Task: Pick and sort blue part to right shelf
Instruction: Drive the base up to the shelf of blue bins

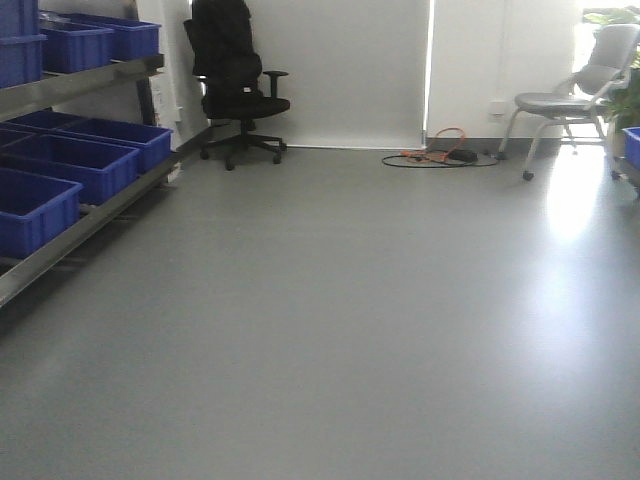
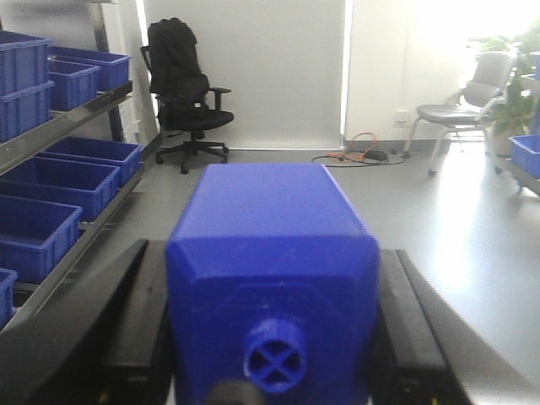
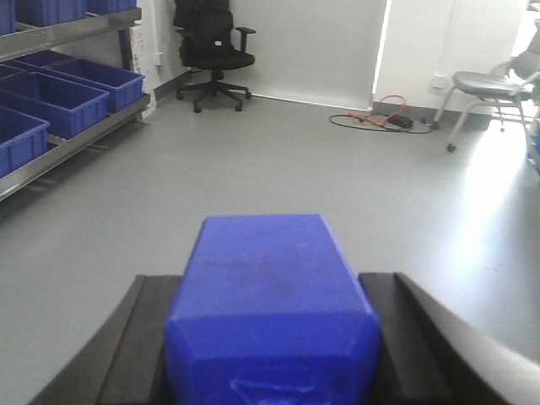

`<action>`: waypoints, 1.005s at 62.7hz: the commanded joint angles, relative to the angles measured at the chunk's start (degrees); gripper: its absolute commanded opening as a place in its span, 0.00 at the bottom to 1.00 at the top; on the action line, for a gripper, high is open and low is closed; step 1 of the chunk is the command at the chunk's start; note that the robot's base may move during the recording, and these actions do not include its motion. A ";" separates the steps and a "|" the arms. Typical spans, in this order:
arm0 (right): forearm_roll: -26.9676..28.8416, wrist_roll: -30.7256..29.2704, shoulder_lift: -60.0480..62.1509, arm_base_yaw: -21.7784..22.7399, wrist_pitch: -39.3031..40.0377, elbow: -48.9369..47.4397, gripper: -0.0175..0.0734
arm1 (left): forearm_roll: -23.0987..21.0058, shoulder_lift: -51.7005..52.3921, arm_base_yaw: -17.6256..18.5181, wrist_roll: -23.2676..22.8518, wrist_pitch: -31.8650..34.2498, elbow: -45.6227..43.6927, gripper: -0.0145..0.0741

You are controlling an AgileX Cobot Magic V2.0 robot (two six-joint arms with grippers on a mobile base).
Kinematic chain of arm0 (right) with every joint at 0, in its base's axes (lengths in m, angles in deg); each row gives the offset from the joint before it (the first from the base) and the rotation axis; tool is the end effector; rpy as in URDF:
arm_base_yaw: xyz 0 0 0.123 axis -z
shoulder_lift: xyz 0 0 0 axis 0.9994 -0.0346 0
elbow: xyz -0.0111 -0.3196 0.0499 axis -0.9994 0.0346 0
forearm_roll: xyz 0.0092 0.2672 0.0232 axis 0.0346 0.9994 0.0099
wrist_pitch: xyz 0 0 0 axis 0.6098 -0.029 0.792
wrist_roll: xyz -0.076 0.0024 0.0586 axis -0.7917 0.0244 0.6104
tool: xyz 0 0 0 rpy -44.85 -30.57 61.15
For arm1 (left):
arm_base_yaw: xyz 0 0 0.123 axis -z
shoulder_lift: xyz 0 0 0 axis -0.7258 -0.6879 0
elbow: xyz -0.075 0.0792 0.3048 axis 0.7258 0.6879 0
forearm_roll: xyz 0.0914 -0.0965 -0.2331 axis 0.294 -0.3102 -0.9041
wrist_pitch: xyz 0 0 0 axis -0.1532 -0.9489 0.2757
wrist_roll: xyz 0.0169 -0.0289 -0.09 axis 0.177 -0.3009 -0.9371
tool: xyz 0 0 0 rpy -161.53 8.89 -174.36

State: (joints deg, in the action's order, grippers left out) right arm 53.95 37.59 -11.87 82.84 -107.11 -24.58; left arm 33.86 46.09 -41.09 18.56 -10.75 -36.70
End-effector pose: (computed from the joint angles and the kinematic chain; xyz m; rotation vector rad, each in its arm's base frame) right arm 0.0485 0.0053 0.3123 -0.0843 1.6390 0.0722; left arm 0.0481 -0.0079 0.3591 0.1141 1.5594 -0.0875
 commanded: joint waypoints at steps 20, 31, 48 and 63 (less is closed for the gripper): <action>0.04 -0.52 -0.48 0.45 5.56 -1.75 0.60 | -0.31 -0.65 0.06 -0.26 5.37 -1.29 0.54; 0.04 -0.52 -0.48 0.45 5.51 -1.75 0.60 | -0.31 -0.65 0.06 -0.26 5.37 -1.29 0.54; 0.04 -0.52 -0.48 0.45 5.51 -1.75 0.60 | -0.31 -0.65 0.06 -0.26 5.37 -1.29 0.54; 0.04 -0.52 -0.48 0.45 5.51 -1.75 0.60 | -0.31 -0.65 0.06 -0.26 5.37 -1.29 0.54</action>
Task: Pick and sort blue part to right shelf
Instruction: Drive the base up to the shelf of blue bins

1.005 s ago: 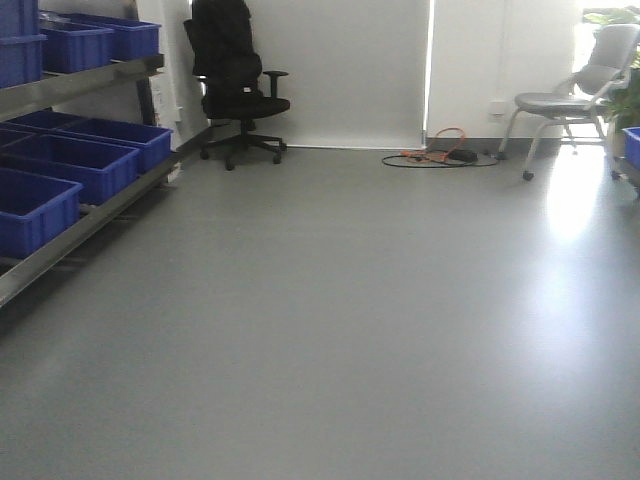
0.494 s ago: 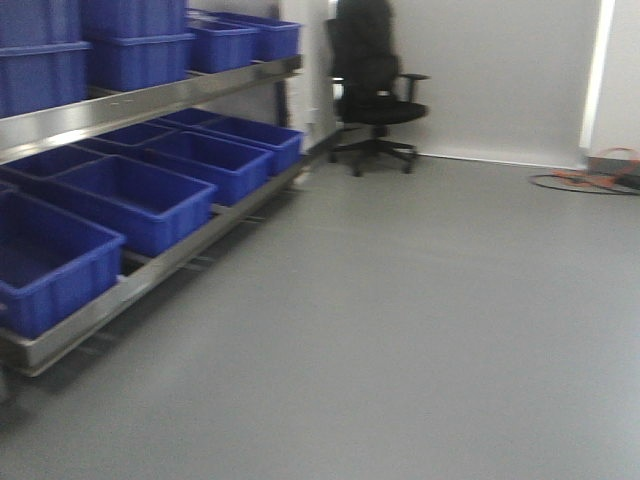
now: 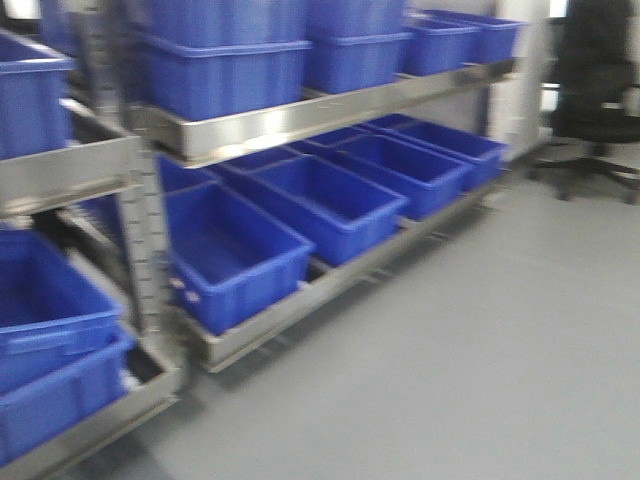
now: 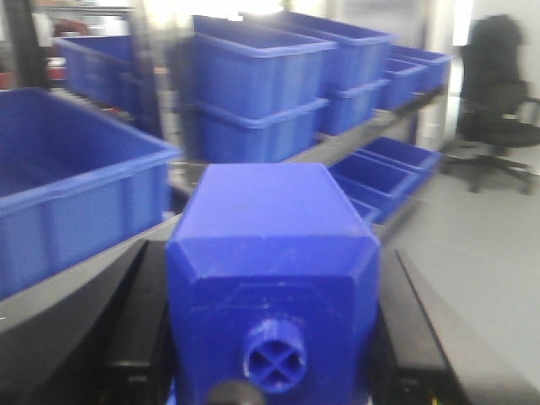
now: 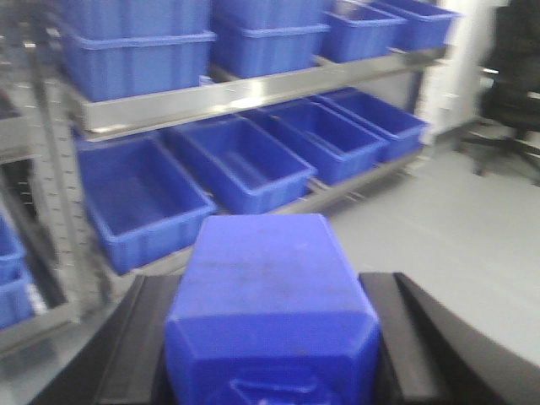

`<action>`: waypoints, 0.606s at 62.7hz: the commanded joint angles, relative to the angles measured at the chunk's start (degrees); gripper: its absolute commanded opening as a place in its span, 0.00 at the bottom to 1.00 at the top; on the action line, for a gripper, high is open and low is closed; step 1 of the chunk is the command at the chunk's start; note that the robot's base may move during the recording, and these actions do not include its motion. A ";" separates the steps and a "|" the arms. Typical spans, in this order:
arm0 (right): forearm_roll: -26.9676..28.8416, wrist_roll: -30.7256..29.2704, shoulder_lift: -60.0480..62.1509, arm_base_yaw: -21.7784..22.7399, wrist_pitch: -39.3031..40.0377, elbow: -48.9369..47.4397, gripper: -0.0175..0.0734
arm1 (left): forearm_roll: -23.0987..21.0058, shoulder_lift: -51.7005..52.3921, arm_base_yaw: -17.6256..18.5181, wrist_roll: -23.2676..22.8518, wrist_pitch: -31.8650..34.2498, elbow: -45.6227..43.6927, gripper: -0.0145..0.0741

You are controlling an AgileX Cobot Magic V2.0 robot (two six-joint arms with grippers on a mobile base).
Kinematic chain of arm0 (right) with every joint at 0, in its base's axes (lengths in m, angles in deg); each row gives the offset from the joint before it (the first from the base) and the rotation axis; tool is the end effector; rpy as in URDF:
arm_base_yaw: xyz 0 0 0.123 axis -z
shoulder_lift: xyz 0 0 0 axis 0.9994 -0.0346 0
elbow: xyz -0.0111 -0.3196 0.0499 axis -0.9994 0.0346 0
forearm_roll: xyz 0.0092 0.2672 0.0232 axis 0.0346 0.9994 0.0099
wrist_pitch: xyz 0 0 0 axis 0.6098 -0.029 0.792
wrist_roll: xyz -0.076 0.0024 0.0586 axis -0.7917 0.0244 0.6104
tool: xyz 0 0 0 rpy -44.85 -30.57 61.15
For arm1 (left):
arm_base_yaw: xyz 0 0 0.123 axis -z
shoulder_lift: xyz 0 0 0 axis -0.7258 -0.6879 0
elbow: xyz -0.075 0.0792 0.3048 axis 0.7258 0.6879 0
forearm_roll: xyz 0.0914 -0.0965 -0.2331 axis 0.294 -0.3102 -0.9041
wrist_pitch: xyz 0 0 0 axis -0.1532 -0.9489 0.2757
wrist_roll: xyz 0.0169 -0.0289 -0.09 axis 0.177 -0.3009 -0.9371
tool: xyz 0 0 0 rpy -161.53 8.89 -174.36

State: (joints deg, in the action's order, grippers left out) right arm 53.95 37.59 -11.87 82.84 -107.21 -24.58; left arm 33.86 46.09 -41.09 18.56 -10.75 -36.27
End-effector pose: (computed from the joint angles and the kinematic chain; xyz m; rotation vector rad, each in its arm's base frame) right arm 0.0485 0.0053 0.3121 -0.0845 1.6407 0.0722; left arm 0.0489 -0.0079 0.3565 0.1145 1.5669 -0.0874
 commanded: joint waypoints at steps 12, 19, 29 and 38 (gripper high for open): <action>0.04 -0.52 -0.48 0.45 5.61 -1.75 0.60 | -0.31 -0.65 0.06 -0.26 5.37 -1.72 0.54; 0.04 -0.52 -0.48 0.45 5.61 -1.75 0.60 | -0.31 -0.65 0.06 -0.26 5.37 -1.72 0.54; 0.04 -0.52 -0.48 0.45 5.61 -1.75 0.60 | -0.31 -0.65 0.06 -0.26 5.37 -1.72 0.54; 0.04 -0.52 -0.48 0.45 5.61 -1.75 0.60 | -0.31 -0.65 0.06 -0.26 5.37 -1.72 0.54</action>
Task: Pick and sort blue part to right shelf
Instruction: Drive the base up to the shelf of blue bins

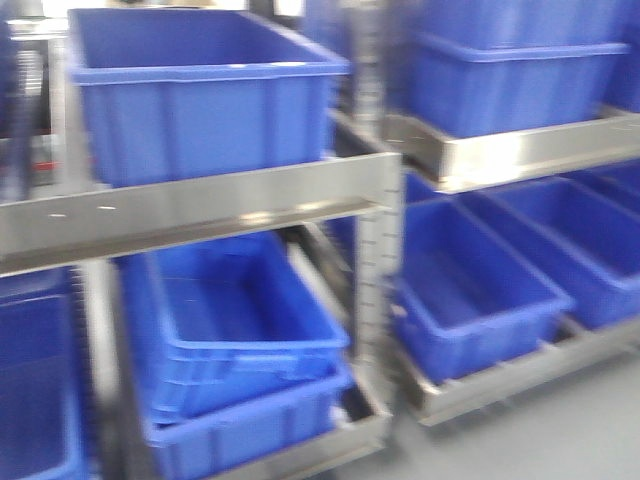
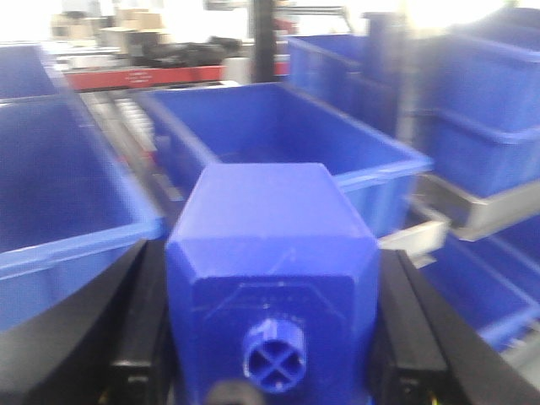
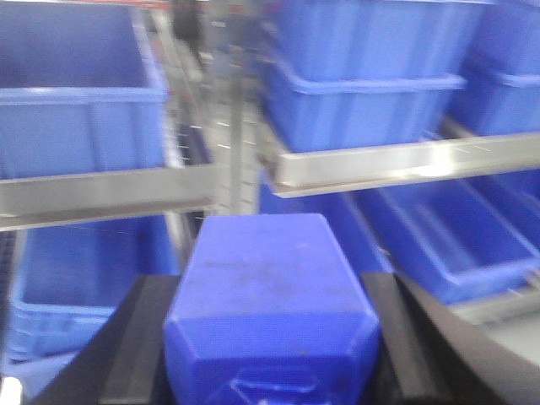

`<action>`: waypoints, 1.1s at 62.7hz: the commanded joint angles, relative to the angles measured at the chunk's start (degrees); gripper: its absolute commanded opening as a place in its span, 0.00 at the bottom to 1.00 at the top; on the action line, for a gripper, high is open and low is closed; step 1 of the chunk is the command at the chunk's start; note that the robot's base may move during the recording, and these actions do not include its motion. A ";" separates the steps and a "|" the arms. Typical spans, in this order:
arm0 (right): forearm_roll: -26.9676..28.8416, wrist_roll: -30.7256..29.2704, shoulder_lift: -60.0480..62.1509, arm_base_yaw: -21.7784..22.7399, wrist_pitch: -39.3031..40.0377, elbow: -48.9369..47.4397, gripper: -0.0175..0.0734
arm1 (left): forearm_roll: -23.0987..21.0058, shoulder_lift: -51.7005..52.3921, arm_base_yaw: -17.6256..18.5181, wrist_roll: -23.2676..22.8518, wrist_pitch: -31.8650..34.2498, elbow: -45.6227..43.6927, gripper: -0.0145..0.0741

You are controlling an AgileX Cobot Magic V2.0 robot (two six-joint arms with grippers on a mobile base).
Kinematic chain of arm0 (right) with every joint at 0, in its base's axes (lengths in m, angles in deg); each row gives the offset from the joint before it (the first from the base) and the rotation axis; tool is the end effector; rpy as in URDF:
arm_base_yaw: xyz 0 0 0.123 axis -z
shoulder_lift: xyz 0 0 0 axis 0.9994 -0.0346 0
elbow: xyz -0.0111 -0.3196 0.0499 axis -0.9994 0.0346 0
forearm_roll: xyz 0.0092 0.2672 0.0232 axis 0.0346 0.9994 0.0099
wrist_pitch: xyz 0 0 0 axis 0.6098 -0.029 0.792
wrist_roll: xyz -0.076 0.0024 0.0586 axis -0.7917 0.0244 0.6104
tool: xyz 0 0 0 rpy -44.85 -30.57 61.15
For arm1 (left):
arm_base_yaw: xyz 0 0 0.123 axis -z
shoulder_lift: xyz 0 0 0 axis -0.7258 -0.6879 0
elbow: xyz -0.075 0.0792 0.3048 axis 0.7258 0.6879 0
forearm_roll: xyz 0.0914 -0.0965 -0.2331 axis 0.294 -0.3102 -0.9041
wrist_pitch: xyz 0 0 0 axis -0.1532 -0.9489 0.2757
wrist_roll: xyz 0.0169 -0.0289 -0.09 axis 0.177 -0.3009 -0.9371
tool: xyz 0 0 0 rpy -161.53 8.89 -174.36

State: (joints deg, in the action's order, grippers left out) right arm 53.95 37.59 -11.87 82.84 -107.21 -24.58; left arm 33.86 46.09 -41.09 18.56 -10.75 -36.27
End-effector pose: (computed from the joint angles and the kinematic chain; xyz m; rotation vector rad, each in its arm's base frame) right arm 0.0485 0.0053 0.3121 -0.0845 1.6407 0.0722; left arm 0.0489 -0.0079 0.3565 0.1145 1.5669 -0.0874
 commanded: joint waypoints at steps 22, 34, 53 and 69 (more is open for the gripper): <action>0.04 -0.52 -0.48 0.45 5.61 -1.75 0.60 | -0.31 -0.65 0.06 -0.26 5.37 -1.72 0.54; 0.04 -0.52 -0.48 0.45 5.61 -1.75 0.60 | -0.31 -0.65 0.06 -0.26 5.37 -1.72 0.54; 0.04 -0.52 -0.48 0.45 5.61 -1.75 0.60 | -0.31 -0.65 0.06 -0.26 5.37 -1.72 0.54; 0.04 -0.52 -0.48 0.45 5.61 -1.75 0.60 | -0.31 -0.65 0.06 -0.26 5.37 -1.72 0.54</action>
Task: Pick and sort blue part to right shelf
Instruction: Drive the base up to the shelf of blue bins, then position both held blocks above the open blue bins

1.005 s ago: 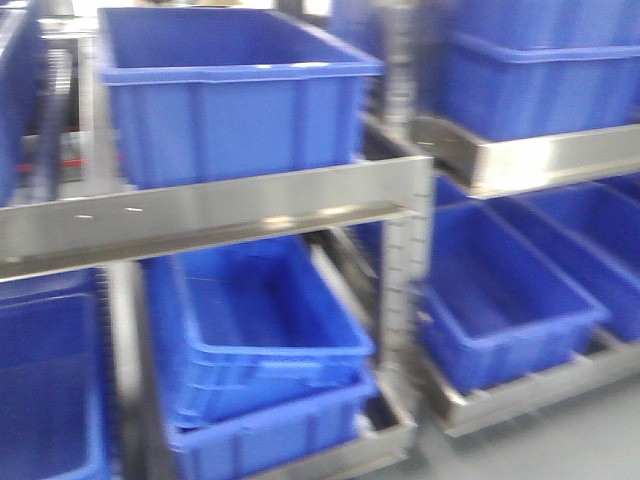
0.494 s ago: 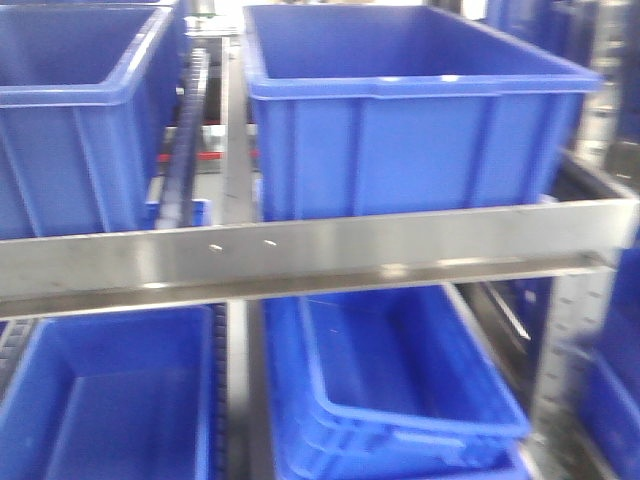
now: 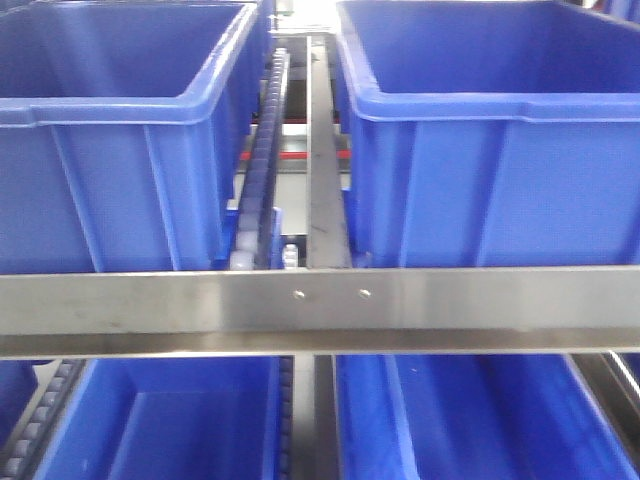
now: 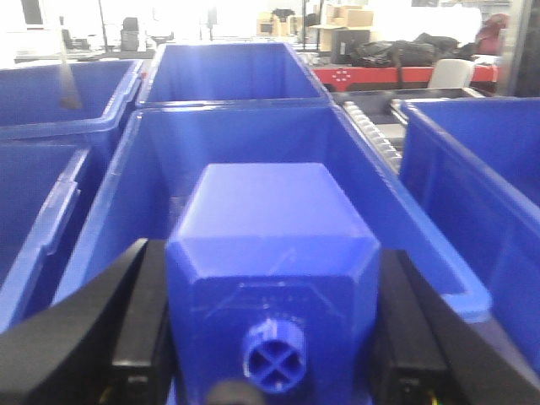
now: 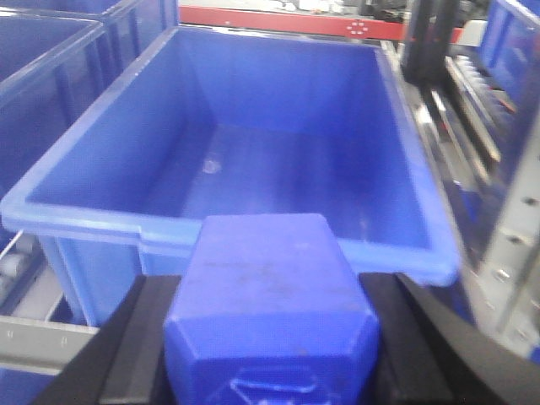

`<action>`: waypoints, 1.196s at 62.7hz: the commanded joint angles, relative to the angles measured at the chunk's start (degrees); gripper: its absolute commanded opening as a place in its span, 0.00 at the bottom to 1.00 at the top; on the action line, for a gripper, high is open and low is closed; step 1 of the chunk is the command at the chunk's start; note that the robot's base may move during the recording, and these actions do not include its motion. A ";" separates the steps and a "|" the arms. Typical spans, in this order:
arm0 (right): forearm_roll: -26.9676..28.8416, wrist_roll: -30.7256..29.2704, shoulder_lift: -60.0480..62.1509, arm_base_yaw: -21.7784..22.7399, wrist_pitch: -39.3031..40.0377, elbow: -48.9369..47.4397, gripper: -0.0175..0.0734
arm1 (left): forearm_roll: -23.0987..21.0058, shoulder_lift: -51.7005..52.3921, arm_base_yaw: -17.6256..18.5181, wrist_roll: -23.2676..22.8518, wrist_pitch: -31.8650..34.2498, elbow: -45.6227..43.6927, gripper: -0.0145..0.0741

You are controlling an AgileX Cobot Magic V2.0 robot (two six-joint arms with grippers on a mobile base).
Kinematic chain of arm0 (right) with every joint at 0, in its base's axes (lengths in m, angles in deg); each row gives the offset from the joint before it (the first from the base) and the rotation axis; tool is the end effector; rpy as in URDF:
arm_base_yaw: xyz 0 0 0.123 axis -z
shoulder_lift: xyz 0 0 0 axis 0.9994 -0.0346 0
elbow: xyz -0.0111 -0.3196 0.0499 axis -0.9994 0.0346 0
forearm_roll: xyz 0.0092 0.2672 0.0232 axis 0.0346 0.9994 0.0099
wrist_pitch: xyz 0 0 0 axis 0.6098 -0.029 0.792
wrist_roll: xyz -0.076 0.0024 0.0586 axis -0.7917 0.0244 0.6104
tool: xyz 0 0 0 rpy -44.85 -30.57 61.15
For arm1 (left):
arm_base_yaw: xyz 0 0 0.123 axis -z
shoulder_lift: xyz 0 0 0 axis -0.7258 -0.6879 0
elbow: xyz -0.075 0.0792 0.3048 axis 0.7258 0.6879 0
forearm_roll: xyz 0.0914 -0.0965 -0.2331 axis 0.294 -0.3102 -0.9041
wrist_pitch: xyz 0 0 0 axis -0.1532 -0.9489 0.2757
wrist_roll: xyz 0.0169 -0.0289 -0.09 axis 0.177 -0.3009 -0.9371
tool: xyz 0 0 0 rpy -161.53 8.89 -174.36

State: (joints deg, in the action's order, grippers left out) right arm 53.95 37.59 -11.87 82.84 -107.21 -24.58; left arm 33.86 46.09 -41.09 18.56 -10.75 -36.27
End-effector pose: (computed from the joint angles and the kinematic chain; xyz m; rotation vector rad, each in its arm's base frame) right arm 0.0485 0.0053 0.3121 -0.0845 1.6407 0.0722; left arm 0.0489 -0.0079 0.3565 0.1145 1.5669 -0.0874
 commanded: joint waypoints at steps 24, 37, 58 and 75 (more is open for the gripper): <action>0.04 -0.52 -0.48 0.45 5.61 -1.75 0.60 | -0.31 -0.65 0.06 -0.26 5.37 -1.72 0.54; 0.04 -0.52 -0.48 0.45 5.61 -1.75 0.60 | -0.31 -0.65 0.06 -0.26 5.37 -1.72 0.54; 0.04 -0.52 -0.48 0.45 5.61 -1.75 0.60 | -0.31 -0.65 0.06 -0.26 5.37 -1.72 0.54; 0.04 -0.52 -0.48 0.45 5.68 -1.75 0.60 | -0.31 -0.65 0.06 -0.26 5.37 -1.72 0.54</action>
State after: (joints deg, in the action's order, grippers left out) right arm 53.95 37.59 -11.87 82.84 -107.21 -24.58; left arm 33.86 46.09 -41.09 18.56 -10.75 -36.27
